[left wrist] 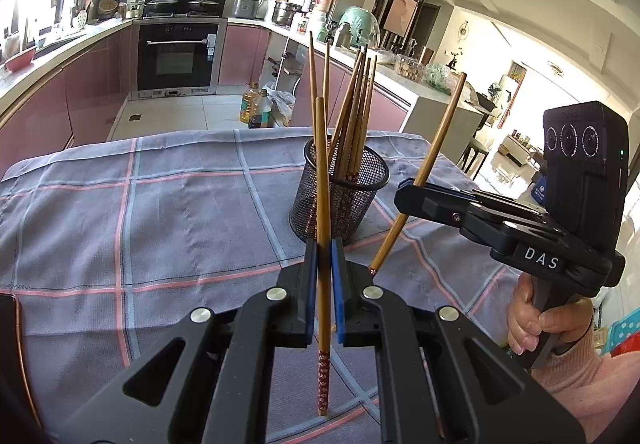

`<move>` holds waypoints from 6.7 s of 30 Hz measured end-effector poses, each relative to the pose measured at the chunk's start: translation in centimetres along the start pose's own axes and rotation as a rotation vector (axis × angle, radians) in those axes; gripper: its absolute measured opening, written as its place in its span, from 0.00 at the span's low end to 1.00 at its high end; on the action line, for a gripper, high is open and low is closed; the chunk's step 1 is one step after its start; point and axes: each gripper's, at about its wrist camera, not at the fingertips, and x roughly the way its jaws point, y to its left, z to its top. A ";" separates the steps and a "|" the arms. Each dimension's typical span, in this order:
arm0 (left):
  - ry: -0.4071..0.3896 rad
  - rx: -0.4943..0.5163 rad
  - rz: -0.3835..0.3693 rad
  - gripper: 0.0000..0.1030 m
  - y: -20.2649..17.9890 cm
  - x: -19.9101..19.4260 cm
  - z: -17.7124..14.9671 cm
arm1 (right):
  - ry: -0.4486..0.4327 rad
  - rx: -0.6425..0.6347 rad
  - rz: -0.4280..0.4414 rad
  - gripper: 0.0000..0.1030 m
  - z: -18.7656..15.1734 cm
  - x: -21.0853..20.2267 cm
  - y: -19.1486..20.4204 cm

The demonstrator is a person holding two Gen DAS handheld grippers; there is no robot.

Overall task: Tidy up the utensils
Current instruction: 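Lift both chopsticks upright and carry them over the black mesh cup, then lower both held chopsticks into the mesh cup among the others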

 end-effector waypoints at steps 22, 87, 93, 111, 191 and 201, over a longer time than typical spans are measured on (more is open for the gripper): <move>-0.022 0.016 -0.002 0.07 -0.7 -0.7 0.6 | -0.025 -0.010 -0.004 0.06 0.6 -0.8 -0.3; -0.070 0.096 0.033 0.07 -2.7 -1.8 4.7 | -0.088 -0.057 -0.021 0.06 4.5 -2.5 -0.4; -0.073 0.100 0.034 0.07 -2.8 -1.9 4.9 | -0.094 -0.058 -0.022 0.06 4.8 -2.6 -0.6; -0.083 0.108 0.036 0.07 -3.1 -2.1 5.6 | -0.103 -0.064 -0.022 0.06 5.3 -2.6 -1.2; -0.193 0.113 -0.006 0.07 -4.0 -2.3 9.6 | -0.170 -0.067 -0.067 0.06 9.5 -2.0 -3.7; -0.164 0.109 -0.007 0.07 -3.6 -1.7 9.6 | -0.146 -0.060 -0.071 0.06 9.1 -1.5 -4.2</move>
